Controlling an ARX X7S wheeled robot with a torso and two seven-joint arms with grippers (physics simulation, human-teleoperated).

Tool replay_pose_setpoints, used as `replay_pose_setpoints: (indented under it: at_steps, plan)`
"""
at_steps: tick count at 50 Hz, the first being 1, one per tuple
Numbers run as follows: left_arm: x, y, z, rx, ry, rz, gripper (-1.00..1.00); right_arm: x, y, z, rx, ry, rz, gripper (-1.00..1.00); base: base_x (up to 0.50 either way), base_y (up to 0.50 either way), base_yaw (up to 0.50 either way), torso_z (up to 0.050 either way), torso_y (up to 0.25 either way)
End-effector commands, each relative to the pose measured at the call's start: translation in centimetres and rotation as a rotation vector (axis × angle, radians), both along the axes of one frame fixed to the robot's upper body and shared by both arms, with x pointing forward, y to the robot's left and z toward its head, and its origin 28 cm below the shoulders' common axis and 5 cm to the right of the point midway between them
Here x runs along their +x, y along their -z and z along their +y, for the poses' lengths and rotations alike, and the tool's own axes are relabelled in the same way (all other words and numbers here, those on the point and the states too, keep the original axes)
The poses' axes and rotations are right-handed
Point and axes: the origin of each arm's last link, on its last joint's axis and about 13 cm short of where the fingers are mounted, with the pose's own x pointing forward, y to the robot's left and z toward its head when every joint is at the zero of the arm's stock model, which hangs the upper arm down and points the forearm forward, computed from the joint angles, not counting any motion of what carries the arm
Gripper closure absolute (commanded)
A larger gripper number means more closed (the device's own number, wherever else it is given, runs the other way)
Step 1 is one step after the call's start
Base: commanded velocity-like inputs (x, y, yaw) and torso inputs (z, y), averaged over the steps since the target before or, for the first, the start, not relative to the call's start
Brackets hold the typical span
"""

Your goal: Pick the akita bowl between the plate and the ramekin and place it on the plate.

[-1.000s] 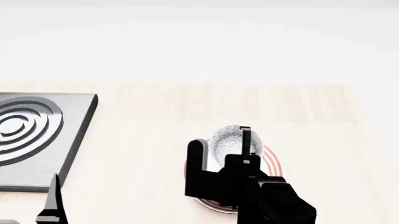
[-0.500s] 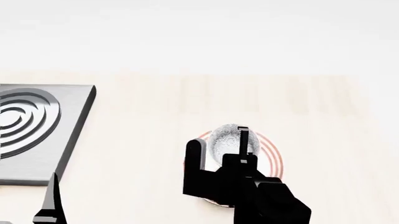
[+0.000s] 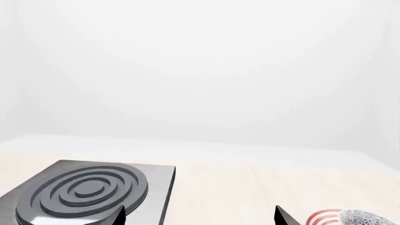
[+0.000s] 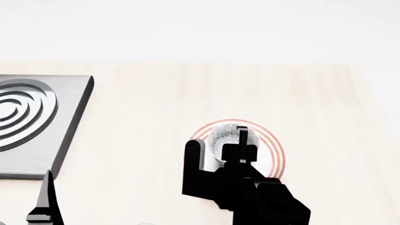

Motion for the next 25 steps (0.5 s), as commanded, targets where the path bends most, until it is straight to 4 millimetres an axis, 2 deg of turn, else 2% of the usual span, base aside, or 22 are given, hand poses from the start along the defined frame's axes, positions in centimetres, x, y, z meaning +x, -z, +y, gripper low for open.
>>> replay_pose_setpoints:
  at_steps: [1,13,19,25]
  plan:
    - [0.2,-0.1,0.1,0.004,0.002,-0.007,-1.0,0.1,-0.8,0.6,-0.012,0.005,0.004,-1.0,0.0,0.0,0.0,0.0,0.0]
    - [0.0,-0.2,0.1,0.002,0.003,-0.011,-1.0,-0.8,-2.2,0.4,-0.013,-0.001,-0.024,-1.0,0.0,0.0,0.0,0.0,0.0]
    - [-0.1,-0.4,0.0,0.003,0.006,-0.014,-1.0,-2.1,-3.3,0.4,-0.006,-0.025,-0.044,-1.0,0.0,0.0,0.0,0.0,0.0]
    - [-0.2,-0.5,-0.1,0.006,0.011,-0.017,-1.0,-4.3,-4.7,0.4,0.008,-0.064,-0.075,-1.0,0.0,0.0,0.0,0.0,0.0]
